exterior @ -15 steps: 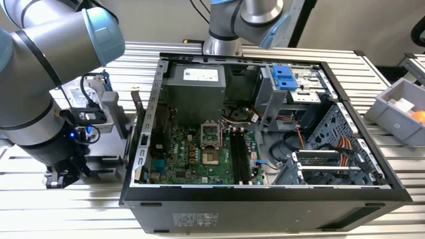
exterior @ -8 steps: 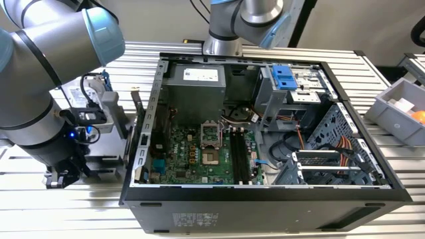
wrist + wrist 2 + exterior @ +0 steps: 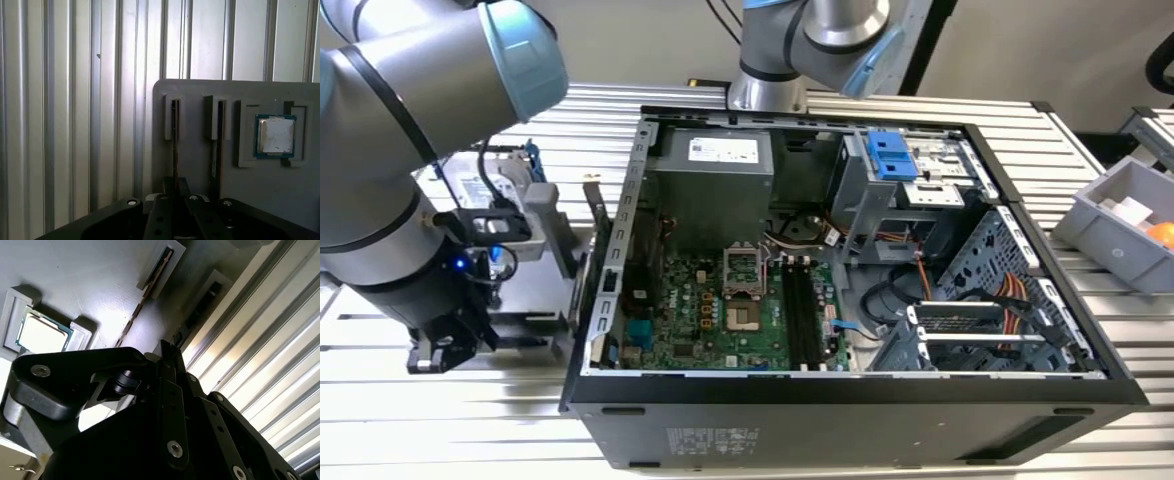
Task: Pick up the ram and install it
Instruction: 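Pick up the ram and move it above insertion slot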
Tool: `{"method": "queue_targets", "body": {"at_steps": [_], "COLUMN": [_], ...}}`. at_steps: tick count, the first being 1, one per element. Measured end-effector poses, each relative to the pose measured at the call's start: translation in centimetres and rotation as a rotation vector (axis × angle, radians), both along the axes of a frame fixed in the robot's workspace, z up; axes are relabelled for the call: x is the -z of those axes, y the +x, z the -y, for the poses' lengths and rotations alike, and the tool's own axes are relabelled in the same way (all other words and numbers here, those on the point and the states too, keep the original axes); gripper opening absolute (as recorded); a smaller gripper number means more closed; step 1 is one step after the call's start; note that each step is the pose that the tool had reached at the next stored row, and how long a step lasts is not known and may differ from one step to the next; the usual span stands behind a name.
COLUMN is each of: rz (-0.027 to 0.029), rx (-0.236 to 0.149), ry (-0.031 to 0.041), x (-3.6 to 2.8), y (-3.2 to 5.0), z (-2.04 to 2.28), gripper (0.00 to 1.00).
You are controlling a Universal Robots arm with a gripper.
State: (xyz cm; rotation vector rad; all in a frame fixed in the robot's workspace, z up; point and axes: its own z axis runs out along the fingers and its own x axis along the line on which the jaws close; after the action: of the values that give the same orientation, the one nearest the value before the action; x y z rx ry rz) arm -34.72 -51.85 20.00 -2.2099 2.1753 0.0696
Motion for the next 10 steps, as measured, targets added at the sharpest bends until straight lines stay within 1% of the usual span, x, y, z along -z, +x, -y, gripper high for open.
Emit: {"method": "queue_targets", "body": {"at_steps": [3, 7, 10], "rz": [0.0001, 0.0000, 0.0001], "rx": [0.000, 0.000, 0.000], "ry": [0.0000, -0.0001, 0.0000], "x": [-0.53, -1.08, -1.67], "y": [-0.02, -0.03, -0.03], "z": [-0.01, -0.01, -0.02], "gripper": [0.00, 0.00, 0.00]}}
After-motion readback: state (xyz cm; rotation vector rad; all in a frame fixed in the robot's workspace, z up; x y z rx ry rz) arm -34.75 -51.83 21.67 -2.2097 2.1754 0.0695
